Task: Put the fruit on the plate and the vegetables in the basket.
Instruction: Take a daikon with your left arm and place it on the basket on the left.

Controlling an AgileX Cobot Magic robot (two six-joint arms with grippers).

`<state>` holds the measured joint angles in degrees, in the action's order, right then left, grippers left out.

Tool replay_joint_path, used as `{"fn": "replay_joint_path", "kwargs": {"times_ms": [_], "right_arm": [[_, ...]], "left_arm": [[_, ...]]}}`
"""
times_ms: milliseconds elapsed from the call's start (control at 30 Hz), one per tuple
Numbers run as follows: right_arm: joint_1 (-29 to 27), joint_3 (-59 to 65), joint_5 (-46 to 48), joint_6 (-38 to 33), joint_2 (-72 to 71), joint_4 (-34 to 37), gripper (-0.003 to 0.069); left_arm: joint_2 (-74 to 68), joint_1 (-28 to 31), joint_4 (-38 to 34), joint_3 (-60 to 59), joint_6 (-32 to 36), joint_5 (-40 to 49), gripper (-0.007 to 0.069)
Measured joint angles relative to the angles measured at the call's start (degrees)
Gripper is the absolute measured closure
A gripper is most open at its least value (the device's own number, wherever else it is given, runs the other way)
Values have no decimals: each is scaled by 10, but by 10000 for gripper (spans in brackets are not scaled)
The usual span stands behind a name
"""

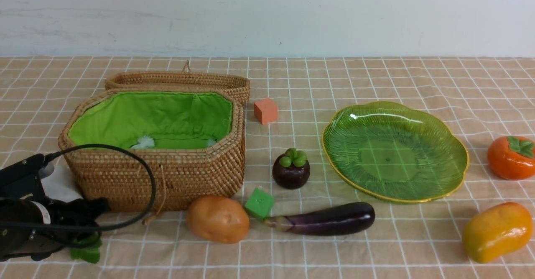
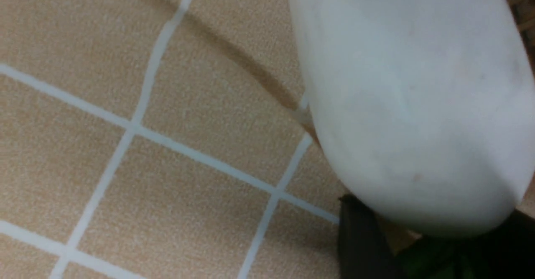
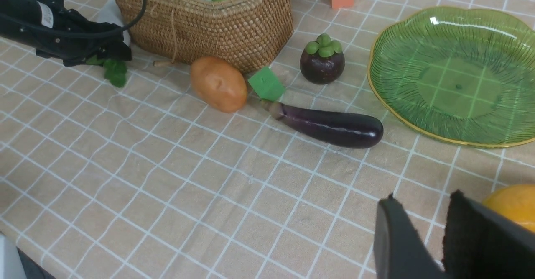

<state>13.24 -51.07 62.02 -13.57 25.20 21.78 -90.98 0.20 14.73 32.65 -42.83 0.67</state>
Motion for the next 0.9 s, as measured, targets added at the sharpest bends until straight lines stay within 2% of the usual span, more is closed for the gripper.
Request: {"fn": "replay_joint_path", "kwargs": {"times_ms": [133,200,433,733,833,900], "right_arm": [[0,0,0,0,0,0,466],[0,0,0,0,0,0,466],[0,0,0,0,0,0,466],[0,0,0,0,0,0,461],[0,0,0,0,0,0,459],[0,0,-4,-6,0,-1,458]], "left_arm": [[11,0,0,1,-2,42,590],[29,0,-1,0,-3,85,636],[178,0,3,-3,-4,182,638],[346,0,78,51,3,316,638],[379,0,79,98,54,341,638],[391,-10,43,139,142,343,638]]}}
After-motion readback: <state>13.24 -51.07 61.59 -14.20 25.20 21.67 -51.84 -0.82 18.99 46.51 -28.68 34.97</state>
